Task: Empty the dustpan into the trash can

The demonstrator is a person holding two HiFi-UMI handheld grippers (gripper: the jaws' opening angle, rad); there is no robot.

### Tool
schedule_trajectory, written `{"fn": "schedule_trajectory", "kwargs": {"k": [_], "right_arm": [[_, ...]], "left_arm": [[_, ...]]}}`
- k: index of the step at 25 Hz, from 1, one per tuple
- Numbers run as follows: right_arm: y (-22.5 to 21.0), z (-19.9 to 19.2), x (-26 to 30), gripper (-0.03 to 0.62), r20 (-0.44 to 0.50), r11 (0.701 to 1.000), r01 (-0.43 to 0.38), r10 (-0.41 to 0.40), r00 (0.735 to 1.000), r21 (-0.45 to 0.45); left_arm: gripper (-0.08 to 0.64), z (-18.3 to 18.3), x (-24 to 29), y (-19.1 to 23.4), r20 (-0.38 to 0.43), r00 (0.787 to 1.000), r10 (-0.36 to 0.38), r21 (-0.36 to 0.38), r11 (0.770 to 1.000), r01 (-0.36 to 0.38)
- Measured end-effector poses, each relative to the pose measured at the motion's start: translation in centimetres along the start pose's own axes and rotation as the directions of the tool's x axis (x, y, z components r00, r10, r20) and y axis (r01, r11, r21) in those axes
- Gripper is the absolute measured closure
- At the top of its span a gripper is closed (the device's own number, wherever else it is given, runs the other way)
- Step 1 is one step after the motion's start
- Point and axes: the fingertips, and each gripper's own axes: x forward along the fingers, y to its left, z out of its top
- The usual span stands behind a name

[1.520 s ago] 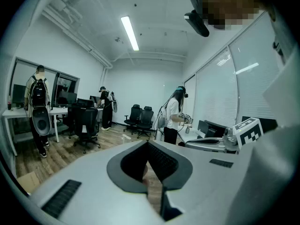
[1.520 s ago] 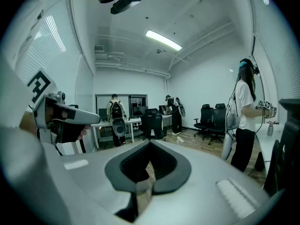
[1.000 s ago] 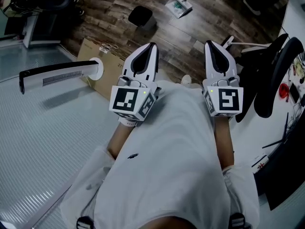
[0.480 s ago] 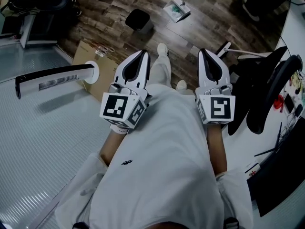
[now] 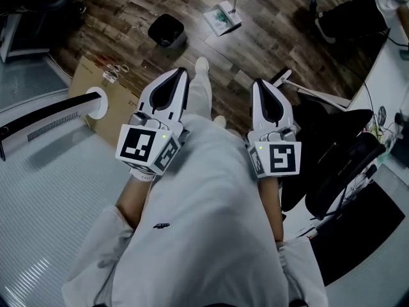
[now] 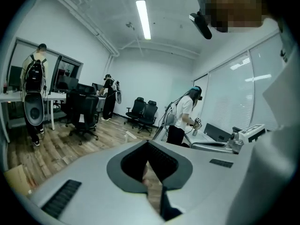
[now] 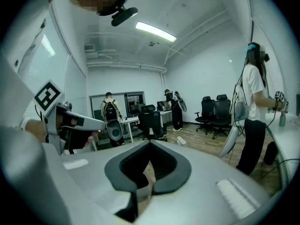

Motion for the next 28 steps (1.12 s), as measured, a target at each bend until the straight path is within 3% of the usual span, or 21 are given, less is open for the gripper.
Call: {"fn": "schedule_trajectory", "kwargs": {"k": [2, 11, 16, 22, 28], "right_arm": [[-0.6, 1.0, 4.1, 0.581, 0.001, 1.000, -0.011, 0.011, 1.000, 0.020], [-4.7, 6.2, 19.2, 0.581, -0.039, 0.998, -0.007, 0.005, 0.999, -0.059], [-5.6, 8.5, 27.4, 0.581, -0.063, 0.999, 0.002, -0.005, 0.998, -0.050], [-6.8, 9.7, 32.8, 0.581, -0.069, 0.997, 0.025, -0.031, 0.997, -0.077], [-9.5, 8.3, 34.2, 0.581, -0.106, 0.998, 0.038, -0.044, 0.993, -0.055]], "left_arm": [[0.554, 1.2, 2.7, 2.5, -0.004, 1.000, 0.008, -0.006, 1.000, -0.008], [0.554, 7.6, 12.6, 12.6, -0.017, 1.000, 0.021, -0.045, 0.999, -0.022], [0.554, 10.4, 16.3, 18.2, -0.005, 0.999, 0.046, -0.099, 0.994, -0.046], [0.554, 12.5, 20.1, 22.7, 0.011, 0.999, 0.032, -0.117, 0.993, -0.030], [0.554, 12.4, 23.7, 22.7, -0.034, 0.999, 0.014, -0.092, 0.996, -0.017]]}}
